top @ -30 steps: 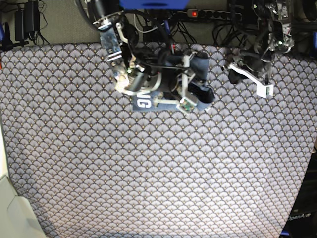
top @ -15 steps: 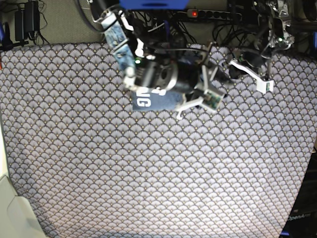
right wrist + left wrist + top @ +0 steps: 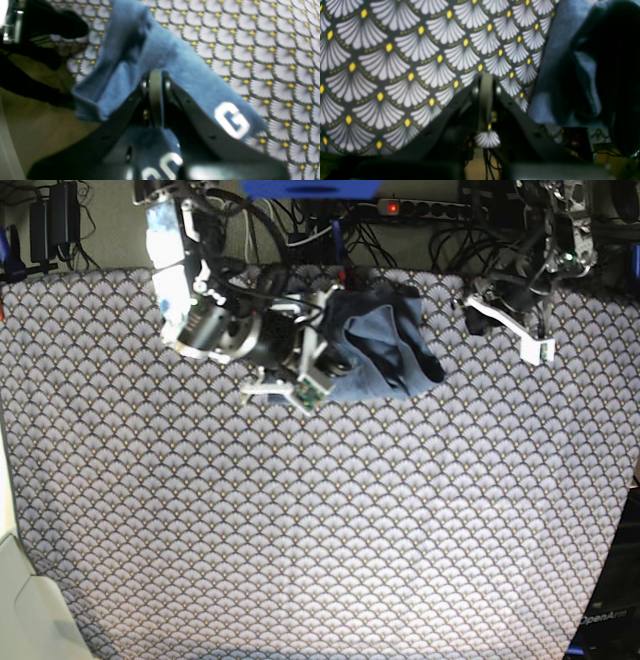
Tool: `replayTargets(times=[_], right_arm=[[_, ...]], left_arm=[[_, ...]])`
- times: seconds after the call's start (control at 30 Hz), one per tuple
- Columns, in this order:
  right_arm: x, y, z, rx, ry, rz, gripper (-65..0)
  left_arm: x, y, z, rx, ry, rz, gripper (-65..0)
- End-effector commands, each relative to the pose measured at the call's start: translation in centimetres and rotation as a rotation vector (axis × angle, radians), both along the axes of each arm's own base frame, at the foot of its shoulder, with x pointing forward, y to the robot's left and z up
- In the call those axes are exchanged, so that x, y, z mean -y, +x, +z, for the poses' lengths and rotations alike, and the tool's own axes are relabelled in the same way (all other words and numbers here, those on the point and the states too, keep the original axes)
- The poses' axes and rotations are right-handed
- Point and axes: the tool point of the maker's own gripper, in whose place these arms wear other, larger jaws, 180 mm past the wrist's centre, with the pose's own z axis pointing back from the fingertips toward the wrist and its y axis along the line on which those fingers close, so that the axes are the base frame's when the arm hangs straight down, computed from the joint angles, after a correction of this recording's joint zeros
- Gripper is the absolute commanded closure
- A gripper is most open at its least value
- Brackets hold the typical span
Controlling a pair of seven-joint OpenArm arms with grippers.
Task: Fold the T-shirt properly
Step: 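Press and adjust the folded bundle with the right gripper, then grasp the bundle edges with both grippers and flatten the stack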
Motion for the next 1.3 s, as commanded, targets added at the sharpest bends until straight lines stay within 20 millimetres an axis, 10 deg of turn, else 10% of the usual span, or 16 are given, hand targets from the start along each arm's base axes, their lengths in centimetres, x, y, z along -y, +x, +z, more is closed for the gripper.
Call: replayTargets(times=[0.0, 0.47, 1.27], right_arm=[[-0.5, 0.0, 1.0, 0.024, 0.041, 0.007, 0.0], [-4.6, -3.0, -2.2, -0.085, 0.162, 0.073, 0.0], [-8.0, 2.7, -1.2, -0.059, 0.207, 0.092, 0.0]], left_arm=[[-0.1, 0.7, 0.9, 0.037, 0.001, -0.004, -0.3], [-0.3, -0.2, 0.9, 0.025, 0.014, -0.014, -0.3], [-4.9, -3.9, 0.9, -0.029, 0.087, 0.086, -0.3]])
